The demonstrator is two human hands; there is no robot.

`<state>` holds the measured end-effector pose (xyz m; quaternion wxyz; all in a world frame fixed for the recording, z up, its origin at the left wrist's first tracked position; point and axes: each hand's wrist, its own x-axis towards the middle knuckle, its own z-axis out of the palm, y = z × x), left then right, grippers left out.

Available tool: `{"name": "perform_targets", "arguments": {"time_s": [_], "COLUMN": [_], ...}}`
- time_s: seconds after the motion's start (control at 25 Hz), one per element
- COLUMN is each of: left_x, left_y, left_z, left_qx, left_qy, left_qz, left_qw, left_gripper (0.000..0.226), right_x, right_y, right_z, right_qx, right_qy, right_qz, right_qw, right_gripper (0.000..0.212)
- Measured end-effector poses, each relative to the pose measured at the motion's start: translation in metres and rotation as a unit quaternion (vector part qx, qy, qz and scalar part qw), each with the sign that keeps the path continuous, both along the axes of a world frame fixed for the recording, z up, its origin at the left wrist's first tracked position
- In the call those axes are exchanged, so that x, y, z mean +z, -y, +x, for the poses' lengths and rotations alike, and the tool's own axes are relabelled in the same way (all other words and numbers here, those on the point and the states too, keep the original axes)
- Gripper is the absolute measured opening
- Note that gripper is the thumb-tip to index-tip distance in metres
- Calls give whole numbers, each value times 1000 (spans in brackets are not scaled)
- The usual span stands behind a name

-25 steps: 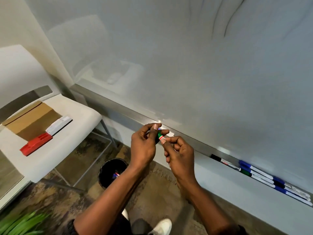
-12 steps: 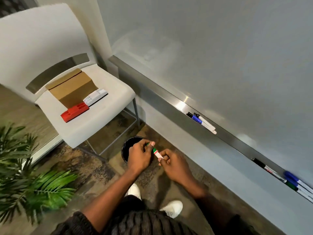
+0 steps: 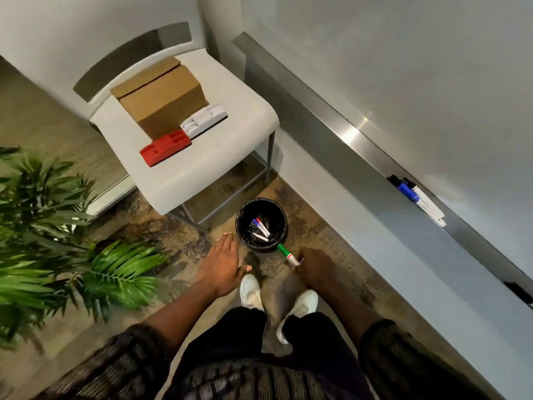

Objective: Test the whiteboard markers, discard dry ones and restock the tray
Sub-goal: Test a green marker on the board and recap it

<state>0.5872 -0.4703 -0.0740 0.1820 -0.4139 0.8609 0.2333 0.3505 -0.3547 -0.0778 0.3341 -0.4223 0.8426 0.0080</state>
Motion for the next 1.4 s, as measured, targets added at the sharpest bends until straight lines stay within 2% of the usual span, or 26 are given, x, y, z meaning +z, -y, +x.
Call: {"name": "perform_targets", "arguments": {"time_s": [0.12, 0.32, 0.48, 0.68, 0.76, 0.84, 0.96, 1.16, 1.4], "left_x": [-16, -59, -111, -183, -199, -208, -200, -153, -78], "left_y": [8, 17, 26, 36, 41, 43, 38, 30, 28], "left_z": [15, 9, -1, -10, -13, -12, -12, -19, -36], "left_qx": [-31, -28, -4, 0, 6, 15, 20, 12, -30], "left_qy": [41, 21, 16, 25, 15, 8, 10, 6, 2], "left_qz": [-12, -35, -51, -64, -70, -69, -56, -62, -106], "left_qw": [999, 999, 999, 998, 997, 997, 998, 998, 994], "left_gripper": [109, 126, 123, 116, 114, 113, 113, 109, 106], "right_x": [-19, -72, -128, -202, -220, -231, -222, -172, -90], "right_y": [12, 56, 99, 137, 144, 142, 126, 98, 84], "right_z": [4, -4, -12, -10, -9, -7, -4, -5, -18], "right_qx": [21, 92, 106, 134, 151, 181, 206, 246, 230], "right_qy": [5, 4, 37, 16, -2, -16, -9, -22, -15], "right_qz": [29, 35, 21, -16, -38, -18, 9, 4, -39], "right_qw": [999, 995, 993, 991, 988, 983, 978, 969, 972], "right_gripper": [19, 27, 30, 34, 40, 49, 58, 63, 92]}}
